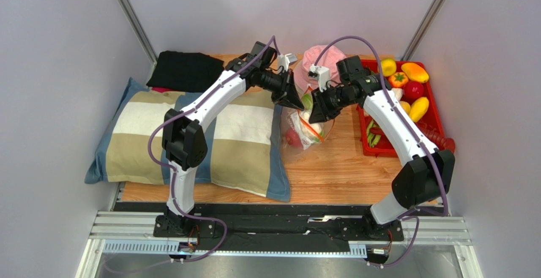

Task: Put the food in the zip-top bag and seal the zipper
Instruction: Place the fake vegetable in the zipper food storage bag.

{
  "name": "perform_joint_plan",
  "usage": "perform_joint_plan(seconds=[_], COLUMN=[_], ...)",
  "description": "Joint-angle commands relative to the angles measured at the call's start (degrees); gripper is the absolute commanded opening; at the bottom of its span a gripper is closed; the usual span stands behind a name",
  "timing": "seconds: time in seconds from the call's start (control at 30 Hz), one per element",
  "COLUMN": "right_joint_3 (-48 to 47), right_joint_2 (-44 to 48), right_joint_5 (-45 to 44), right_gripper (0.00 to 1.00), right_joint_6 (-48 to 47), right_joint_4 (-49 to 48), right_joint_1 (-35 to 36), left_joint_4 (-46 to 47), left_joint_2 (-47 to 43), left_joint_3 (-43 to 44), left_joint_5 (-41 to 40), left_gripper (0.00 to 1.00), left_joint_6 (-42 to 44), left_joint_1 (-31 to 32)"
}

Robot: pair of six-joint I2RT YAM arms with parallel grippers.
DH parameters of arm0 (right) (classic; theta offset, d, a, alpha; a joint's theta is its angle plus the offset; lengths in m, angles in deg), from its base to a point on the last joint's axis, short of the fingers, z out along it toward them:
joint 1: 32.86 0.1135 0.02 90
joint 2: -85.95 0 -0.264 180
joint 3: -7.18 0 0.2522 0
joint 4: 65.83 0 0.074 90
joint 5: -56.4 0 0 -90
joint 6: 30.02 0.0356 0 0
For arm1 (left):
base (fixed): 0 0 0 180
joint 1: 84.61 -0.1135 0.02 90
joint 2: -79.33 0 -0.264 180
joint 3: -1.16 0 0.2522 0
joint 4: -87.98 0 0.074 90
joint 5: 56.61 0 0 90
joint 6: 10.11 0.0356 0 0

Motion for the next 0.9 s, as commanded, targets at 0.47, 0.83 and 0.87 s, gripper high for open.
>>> perform_joint_plan(seconds=[0.47,0.83,0.87], right_joint_3=[-12.8,-26.7,-27.7], right_joint_2=[4.2,-14.9,-16.4], right_joint_5=[-0.3,-6.1,-7.0], right_gripper=[0.73,0.77,0.78], right_joint_6=[1.0,4.1,5.2], right_joint_4=[9.5,1.2,-2.8], right_joint_1=[-14.0,-38.9,-39.4], left_joint_4=[2.2,5.6,5.7], left_joint_2=[-3.6,-1.2,-1.0], left_joint_3=[1.2,1.9,2.3], left_joint_5=[1.8,0.7,0.7], left_gripper=[0.0,0.0,0.0], left_joint_6=[2.0,-0.1,-0.2], left_joint_1=[0.3,0.2,0.2])
